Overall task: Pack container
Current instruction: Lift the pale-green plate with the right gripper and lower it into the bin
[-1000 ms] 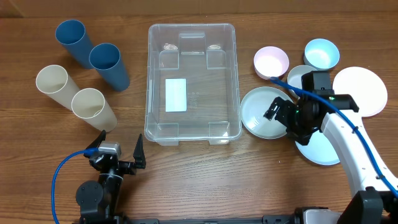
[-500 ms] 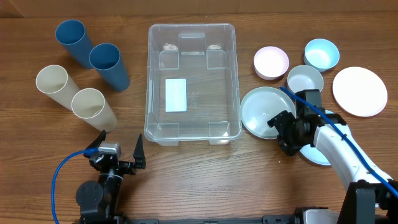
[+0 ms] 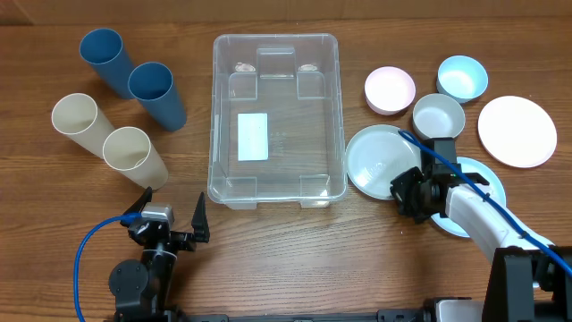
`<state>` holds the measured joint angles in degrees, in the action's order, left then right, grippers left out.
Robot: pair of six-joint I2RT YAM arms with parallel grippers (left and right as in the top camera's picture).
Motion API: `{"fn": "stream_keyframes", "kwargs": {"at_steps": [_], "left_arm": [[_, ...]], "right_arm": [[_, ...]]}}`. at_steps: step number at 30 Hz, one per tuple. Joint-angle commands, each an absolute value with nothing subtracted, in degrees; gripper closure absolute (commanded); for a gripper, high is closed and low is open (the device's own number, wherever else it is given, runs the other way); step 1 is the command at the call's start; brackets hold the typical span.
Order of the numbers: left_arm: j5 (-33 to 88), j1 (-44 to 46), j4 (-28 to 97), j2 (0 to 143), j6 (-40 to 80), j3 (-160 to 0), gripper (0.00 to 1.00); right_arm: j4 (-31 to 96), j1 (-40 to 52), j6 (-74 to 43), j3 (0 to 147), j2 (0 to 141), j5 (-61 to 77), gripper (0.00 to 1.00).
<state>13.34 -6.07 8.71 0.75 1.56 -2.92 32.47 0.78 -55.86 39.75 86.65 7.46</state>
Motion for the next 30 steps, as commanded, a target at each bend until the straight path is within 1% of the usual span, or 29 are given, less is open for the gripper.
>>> {"fn": "stream_keyframes", "kwargs": {"at_steps": [1, 9, 13, 19, 22, 25, 30], "left_arm": [[14.00, -6.46, 8.56, 0.25, 2.35, -2.57, 0.00], [14.00, -6.46, 8.56, 0.25, 2.35, -2.57, 0.00], [14.00, -6.46, 8.56, 0.25, 2.35, -2.57, 0.00], [14.00, -6.46, 8.56, 0.25, 2.35, -2.57, 0.00], [14.00, -6.46, 8.56, 0.25, 2.35, -2.57, 0.00], [14.00, -6.46, 8.56, 0.25, 2.35, -2.57, 0.00], [14.00, -6.46, 8.56, 0.25, 2.35, -2.57, 0.00]], "right_arm": [[31.97, 0.69, -55.55, 39.20, 87.02, 5.45, 0.96], [31.38, 0.67, -54.11, 41.10, 86.87, 4.95, 0.96], [35.73, 0.56, -52.07, 47.72, 85.10, 2.35, 0.96], [48.34, 0.56, -50.54, 60.05, 83.31, -9.50, 0.96], [52.75, 0.56, -50.54, 63.90, 83.29, -13.58, 0.96], [54.37, 0.56, -50.09, 65.45, 83.24, -16.80, 0.96], [55.11, 0.71, -42.83, 71.33, 83.05, -17.56, 0.96]]}}
